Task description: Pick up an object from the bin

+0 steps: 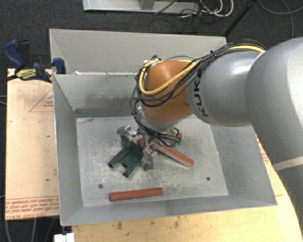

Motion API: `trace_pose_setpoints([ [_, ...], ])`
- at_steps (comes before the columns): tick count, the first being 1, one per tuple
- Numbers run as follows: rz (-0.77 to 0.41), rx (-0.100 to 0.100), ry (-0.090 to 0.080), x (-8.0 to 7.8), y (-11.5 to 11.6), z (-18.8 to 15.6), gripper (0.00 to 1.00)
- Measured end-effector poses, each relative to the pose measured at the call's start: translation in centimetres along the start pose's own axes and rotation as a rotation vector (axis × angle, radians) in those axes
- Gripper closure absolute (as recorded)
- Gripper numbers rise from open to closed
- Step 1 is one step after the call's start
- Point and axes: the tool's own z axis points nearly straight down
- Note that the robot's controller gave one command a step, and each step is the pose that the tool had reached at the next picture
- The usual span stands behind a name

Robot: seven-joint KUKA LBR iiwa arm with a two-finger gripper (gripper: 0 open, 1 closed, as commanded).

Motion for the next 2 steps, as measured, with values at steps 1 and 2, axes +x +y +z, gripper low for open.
trace_pose_setpoints([
  [1,0.001,0.001,-0.002,-0.2,-0.1,-0.4,1.00],
  [2,0.003,0.005,-0.008,-0.5,-0.1,-10.8,1.00],
])
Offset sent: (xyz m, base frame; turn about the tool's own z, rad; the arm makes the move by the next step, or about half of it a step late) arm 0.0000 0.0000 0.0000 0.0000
